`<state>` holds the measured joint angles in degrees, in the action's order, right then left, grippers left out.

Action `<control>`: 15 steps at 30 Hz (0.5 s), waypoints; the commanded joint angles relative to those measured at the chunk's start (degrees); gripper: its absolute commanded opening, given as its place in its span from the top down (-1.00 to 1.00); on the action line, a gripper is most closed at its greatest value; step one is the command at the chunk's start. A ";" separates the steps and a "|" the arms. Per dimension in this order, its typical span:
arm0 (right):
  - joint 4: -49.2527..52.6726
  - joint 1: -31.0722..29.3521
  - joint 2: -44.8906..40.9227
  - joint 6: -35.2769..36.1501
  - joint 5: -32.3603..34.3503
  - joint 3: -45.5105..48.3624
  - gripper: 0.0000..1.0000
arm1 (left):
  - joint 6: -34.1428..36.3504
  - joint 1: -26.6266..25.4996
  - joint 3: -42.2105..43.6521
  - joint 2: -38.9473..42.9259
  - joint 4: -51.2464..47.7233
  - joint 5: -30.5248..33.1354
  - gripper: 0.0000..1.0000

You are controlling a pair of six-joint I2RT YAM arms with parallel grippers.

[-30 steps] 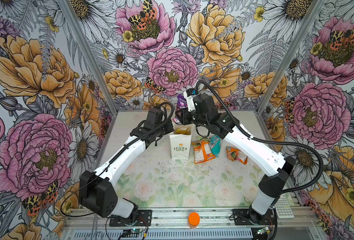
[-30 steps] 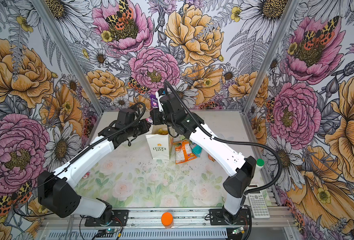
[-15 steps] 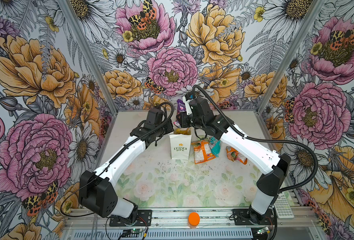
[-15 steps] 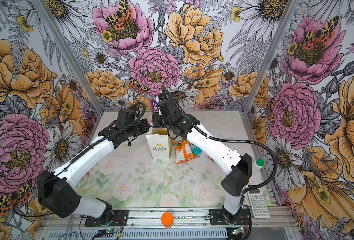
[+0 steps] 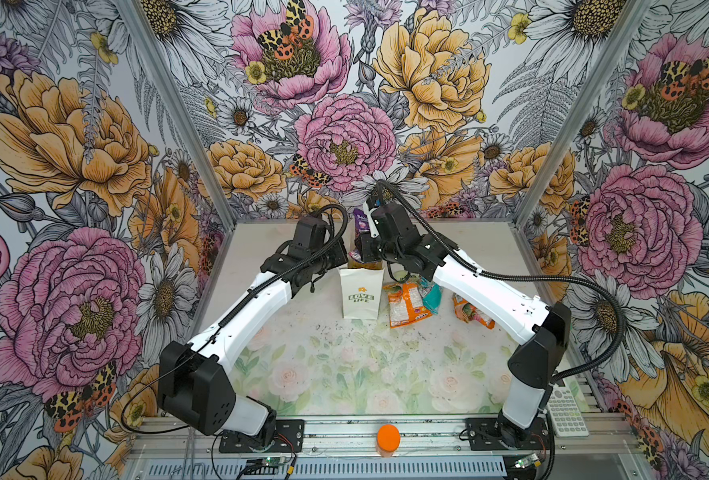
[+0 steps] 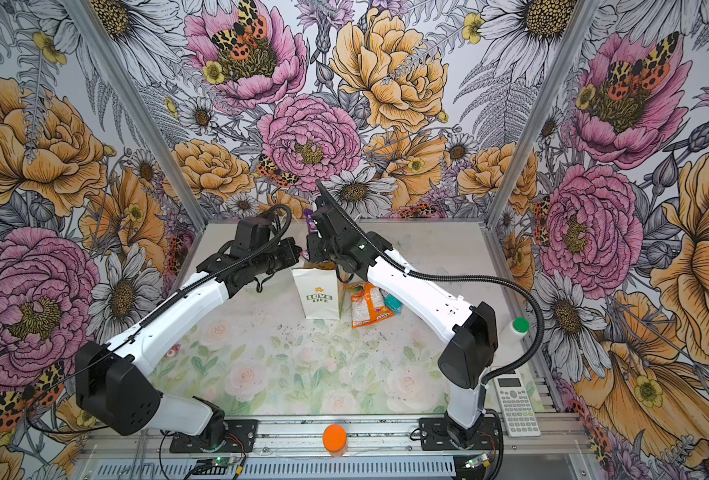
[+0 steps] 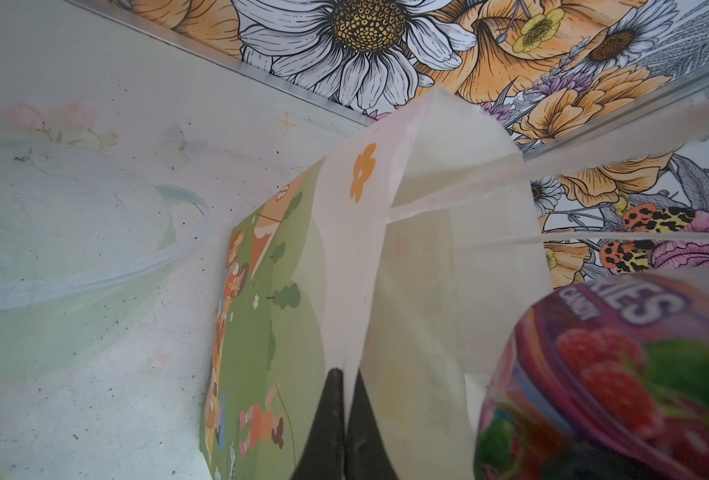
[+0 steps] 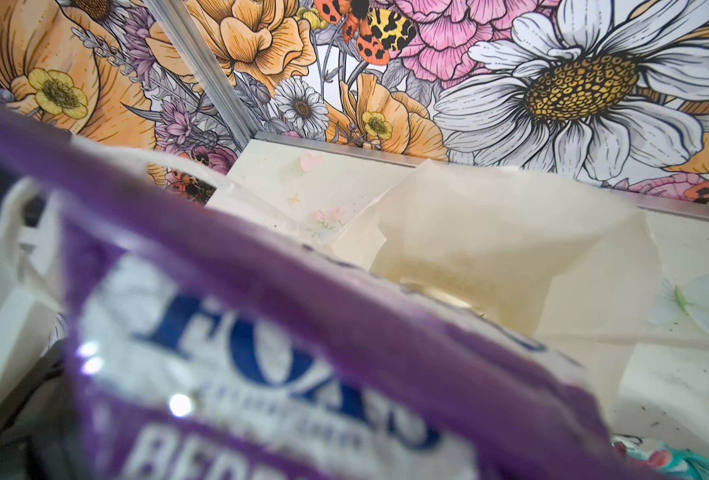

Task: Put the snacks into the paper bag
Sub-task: 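Lower the purple packet into the bag mouth beside the left gripper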

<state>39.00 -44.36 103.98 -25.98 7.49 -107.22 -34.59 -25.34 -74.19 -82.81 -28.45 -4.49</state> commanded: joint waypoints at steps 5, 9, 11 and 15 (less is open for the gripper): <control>0.90 -0.79 0.17 0.47 2.58 -0.34 1.00 | -0.48 -0.15 1.07 1.62 0.04 0.60 1.00; 1.49 -0.73 0.17 0.40 2.54 -0.31 0.97 | -0.68 -0.14 1.23 1.51 0.53 0.49 1.00; 1.60 -0.73 0.23 0.49 2.62 -0.31 0.95 | -0.66 -0.01 1.24 1.42 0.56 0.27 1.00; 1.78 -0.74 0.59 0.42 2.59 -0.46 0.93 | -0.64 -0.14 1.38 1.70 0.59 0.40 1.00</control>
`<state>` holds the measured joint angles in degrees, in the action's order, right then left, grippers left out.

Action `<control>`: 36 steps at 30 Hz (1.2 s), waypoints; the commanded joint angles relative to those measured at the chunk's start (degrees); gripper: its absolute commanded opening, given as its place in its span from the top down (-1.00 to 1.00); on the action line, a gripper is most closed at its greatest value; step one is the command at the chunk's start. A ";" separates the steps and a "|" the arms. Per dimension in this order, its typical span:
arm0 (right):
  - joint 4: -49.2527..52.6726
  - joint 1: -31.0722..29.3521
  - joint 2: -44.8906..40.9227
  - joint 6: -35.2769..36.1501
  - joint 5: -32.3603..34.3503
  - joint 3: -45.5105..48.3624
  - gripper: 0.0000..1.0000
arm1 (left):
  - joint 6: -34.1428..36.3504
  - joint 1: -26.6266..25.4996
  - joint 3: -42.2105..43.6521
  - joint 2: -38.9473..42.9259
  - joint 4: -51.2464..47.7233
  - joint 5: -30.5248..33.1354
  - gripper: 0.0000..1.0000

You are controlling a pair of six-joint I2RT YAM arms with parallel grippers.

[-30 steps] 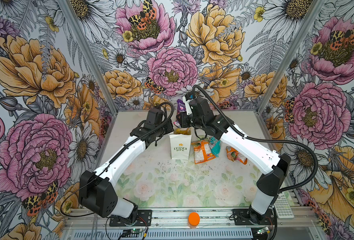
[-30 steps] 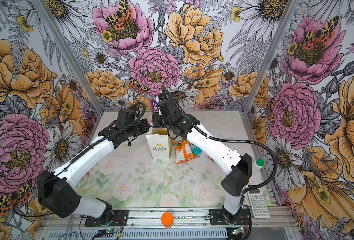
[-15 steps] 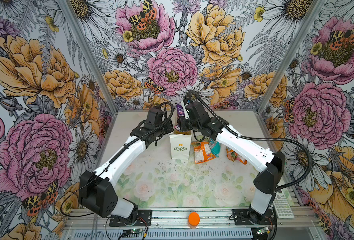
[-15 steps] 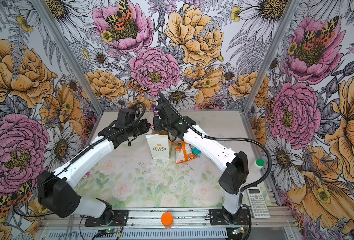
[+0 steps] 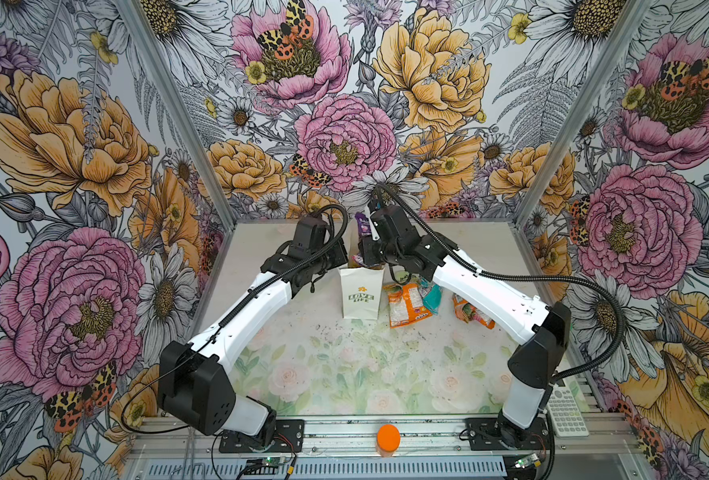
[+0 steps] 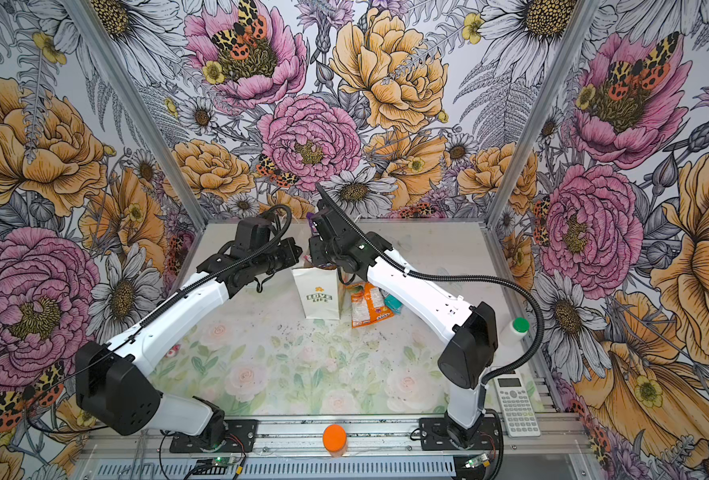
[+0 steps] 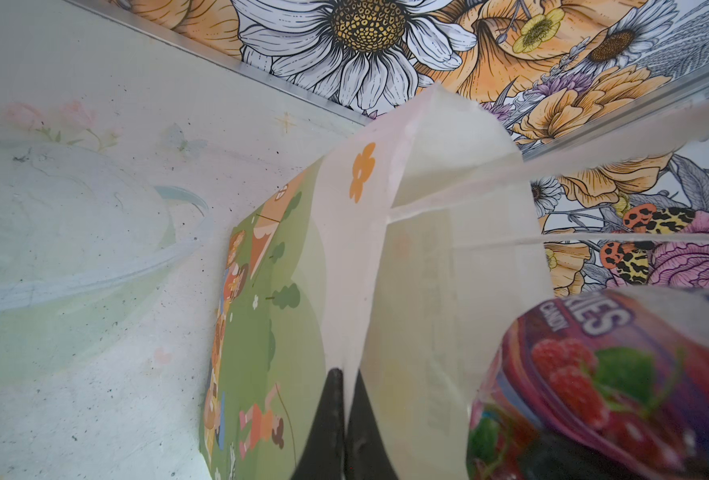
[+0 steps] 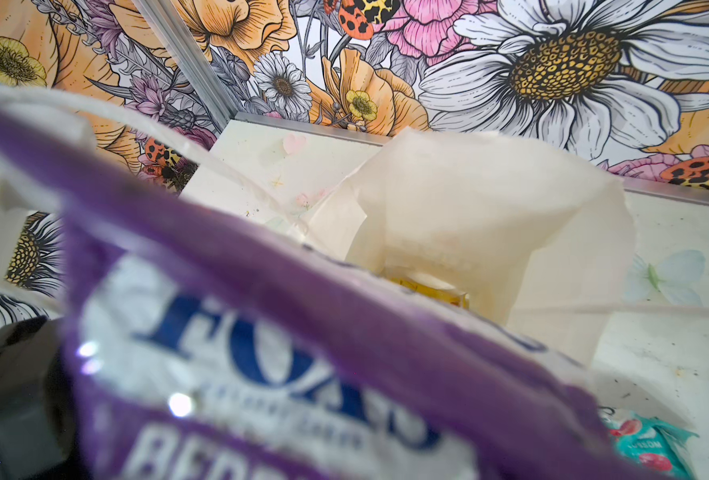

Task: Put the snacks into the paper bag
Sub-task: 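Lower the purple packet into the bag mouth beside the left gripper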

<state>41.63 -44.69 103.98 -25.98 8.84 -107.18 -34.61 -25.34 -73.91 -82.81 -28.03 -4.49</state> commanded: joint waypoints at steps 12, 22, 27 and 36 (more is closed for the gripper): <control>-0.24 -0.40 1.22 0.66 1.17 -1.44 0.67 | -0.46 0.03 1.30 1.79 0.22 0.21 1.00; 0.12 -0.42 1.59 0.67 1.13 -1.73 0.57 | -0.53 0.46 1.82 1.86 0.61 -0.17 1.00; 0.36 -1.90 1.57 0.75 1.25 -1.81 0.38 | -0.55 0.47 1.82 1.77 0.70 -0.34 1.00; 0.56 -1.98 1.21 1.10 1.38 -1.99 0.12 | -0.55 0.41 1.67 1.68 0.74 -0.50 1.00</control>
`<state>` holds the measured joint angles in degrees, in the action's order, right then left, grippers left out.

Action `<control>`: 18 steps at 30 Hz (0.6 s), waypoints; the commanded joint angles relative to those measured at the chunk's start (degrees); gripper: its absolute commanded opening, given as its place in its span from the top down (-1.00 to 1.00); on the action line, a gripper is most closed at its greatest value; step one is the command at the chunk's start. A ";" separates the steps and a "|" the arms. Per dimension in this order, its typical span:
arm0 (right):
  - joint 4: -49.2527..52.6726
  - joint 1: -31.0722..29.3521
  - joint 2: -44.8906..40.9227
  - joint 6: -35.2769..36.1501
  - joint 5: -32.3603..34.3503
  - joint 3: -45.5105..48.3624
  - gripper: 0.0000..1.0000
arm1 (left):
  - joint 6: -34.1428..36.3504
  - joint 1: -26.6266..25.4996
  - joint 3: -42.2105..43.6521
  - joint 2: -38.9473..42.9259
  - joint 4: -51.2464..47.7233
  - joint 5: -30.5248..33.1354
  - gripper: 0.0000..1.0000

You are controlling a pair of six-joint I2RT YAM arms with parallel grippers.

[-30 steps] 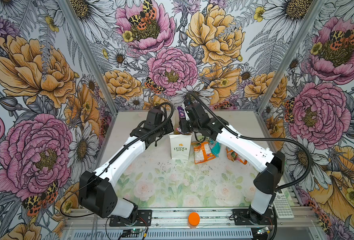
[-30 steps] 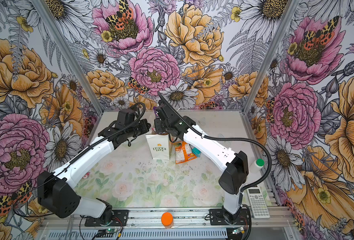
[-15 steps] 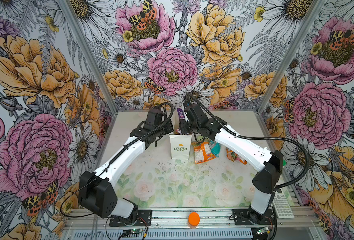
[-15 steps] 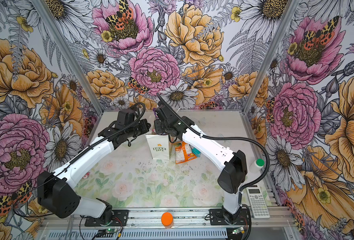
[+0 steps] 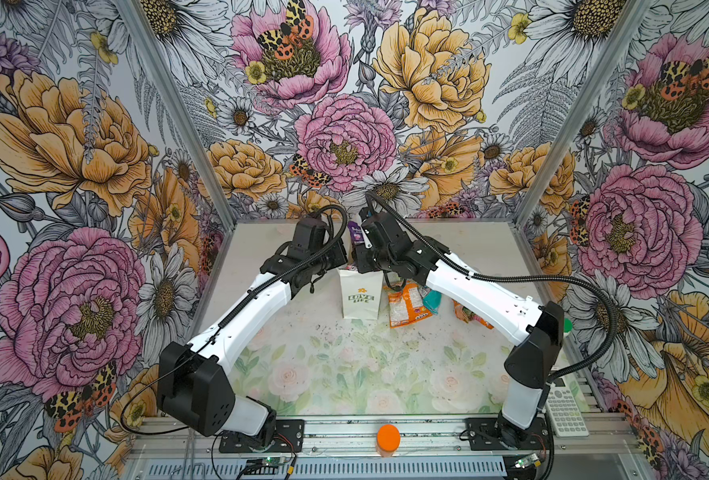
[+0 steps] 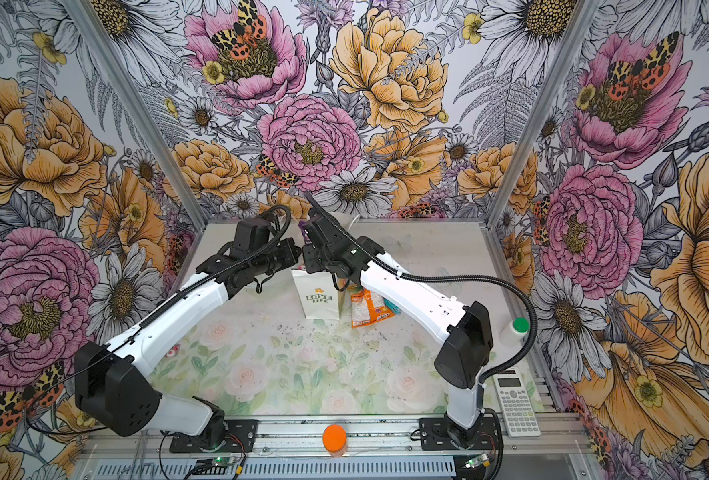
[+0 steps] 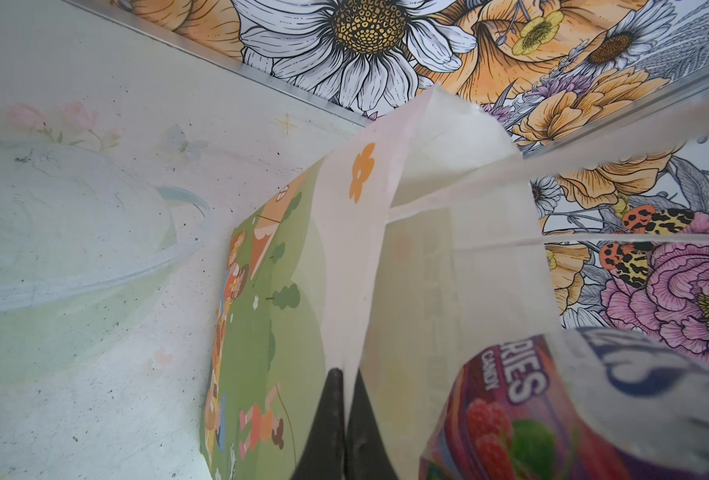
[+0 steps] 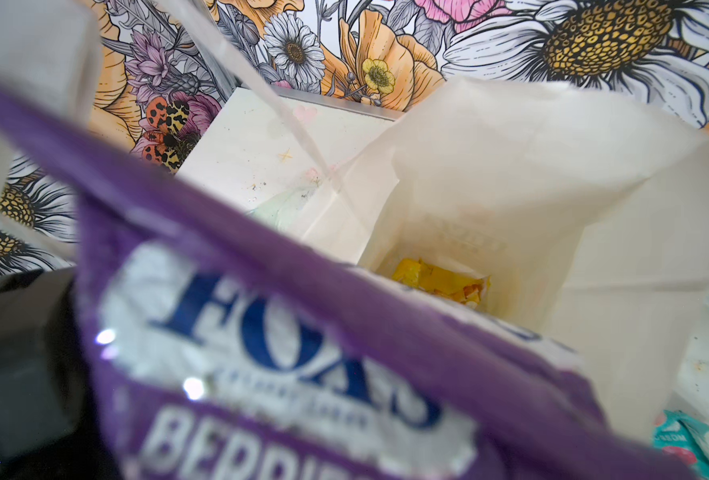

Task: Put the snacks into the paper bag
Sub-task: 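Lower the purple packet into the bag mouth beside the left gripper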

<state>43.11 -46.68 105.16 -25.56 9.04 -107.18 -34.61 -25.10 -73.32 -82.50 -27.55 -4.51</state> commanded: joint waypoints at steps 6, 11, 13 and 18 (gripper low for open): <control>-0.75 -0.06 -0.31 0.77 1.33 -1.99 0.08 | -0.55 0.32 0.87 1.28 0.30 -0.44 1.00; -0.66 -0.01 -0.71 1.38 2.08 -1.99 0.03 | -0.55 0.32 0.74 1.28 0.28 -0.56 1.00; -0.66 -0.02 -0.90 1.64 2.38 -2.07 0.00 | -0.56 0.36 0.67 1.26 0.30 -0.58 1.00; -0.57 -0.02 -1.10 1.94 2.73 -2.42 -0.08 | -0.55 0.34 0.62 1.03 0.26 -0.59 1.00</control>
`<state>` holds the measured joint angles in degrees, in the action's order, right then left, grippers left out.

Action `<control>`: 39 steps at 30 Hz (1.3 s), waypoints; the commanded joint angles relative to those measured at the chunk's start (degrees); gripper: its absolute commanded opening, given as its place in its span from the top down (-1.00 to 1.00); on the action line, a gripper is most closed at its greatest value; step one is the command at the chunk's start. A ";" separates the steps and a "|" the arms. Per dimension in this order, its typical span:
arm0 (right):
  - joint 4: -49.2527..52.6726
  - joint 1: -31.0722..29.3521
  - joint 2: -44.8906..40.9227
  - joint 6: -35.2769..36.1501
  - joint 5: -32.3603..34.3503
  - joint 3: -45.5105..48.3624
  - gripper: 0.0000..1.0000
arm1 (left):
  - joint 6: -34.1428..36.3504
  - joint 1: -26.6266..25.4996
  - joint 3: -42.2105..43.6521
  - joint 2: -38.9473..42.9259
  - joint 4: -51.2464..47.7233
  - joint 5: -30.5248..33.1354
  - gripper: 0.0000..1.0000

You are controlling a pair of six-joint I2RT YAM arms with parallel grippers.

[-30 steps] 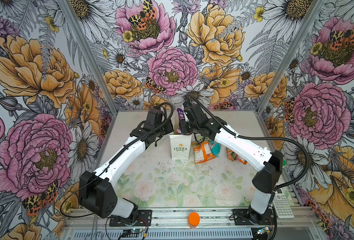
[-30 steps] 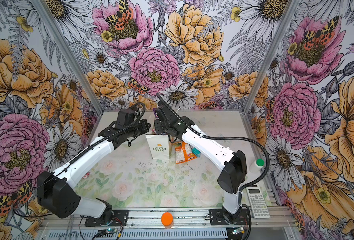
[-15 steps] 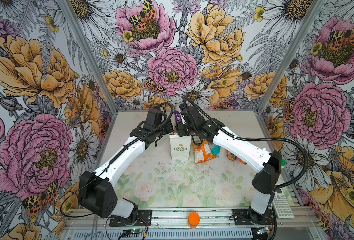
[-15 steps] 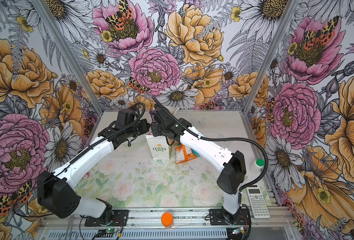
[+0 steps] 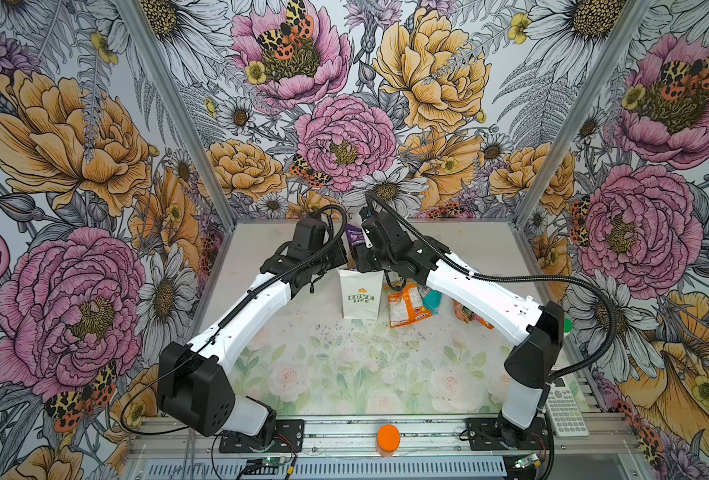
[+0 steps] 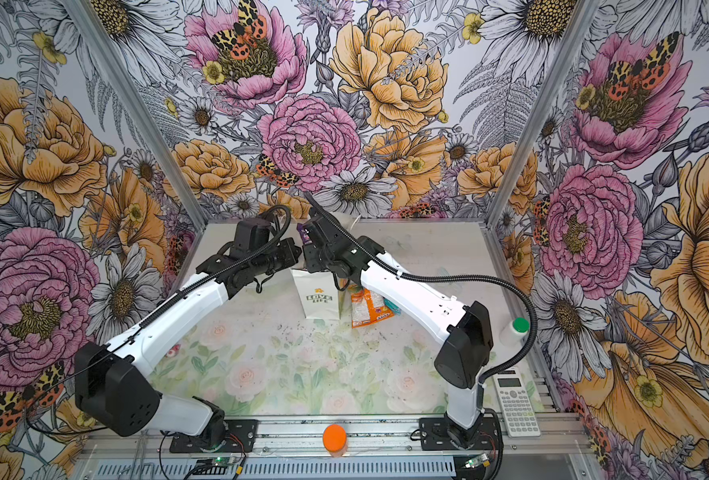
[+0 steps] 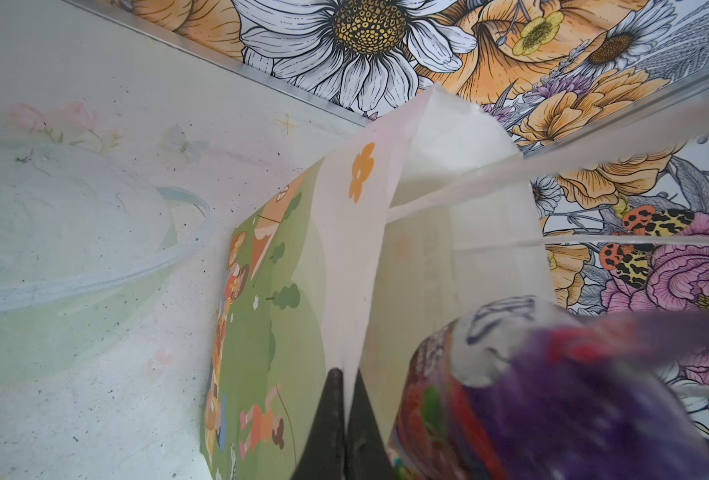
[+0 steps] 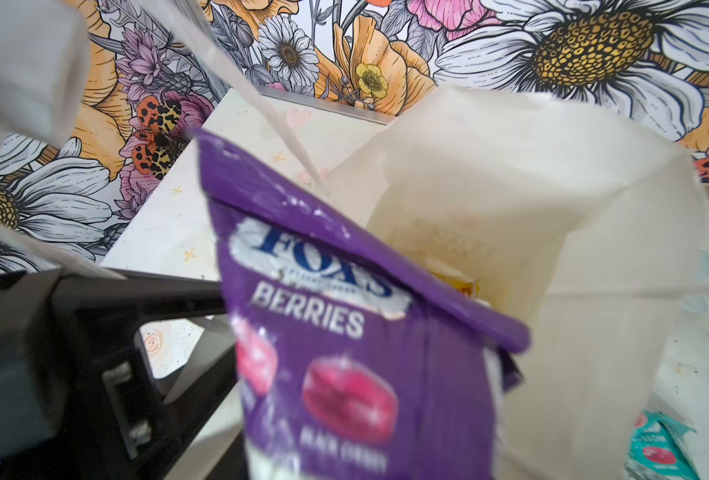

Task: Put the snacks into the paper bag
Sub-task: 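Lower the purple packet into the bag mouth beside the left gripper, then open the right gripper to release the purple packet into the bag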

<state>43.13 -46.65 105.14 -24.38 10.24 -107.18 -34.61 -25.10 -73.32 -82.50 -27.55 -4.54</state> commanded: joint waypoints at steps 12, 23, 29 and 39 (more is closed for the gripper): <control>-0.60 -0.02 -1.78 1.00 1.27 -2.69 -0.14 | -0.46 0.34 0.61 0.94 0.30 -0.43 1.00; -0.60 -0.04 -2.66 0.40 3.52 -2.59 -0.16 | -0.63 0.28 0.72 0.94 0.28 -0.39 1.00; -0.62 -0.02 -3.41 -0.88 5.30 -2.37 -0.17 | -0.81 0.20 0.88 1.12 0.27 0.10 1.00; -0.60 -0.05 -3.63 -2.24 5.76 -2.00 -0.18 | -1.40 0.14 1.09 1.38 0.26 1.00 1.00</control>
<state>43.53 -46.65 104.68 -25.63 13.98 -107.20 -34.70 -25.10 -73.32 -82.48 -27.55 -4.49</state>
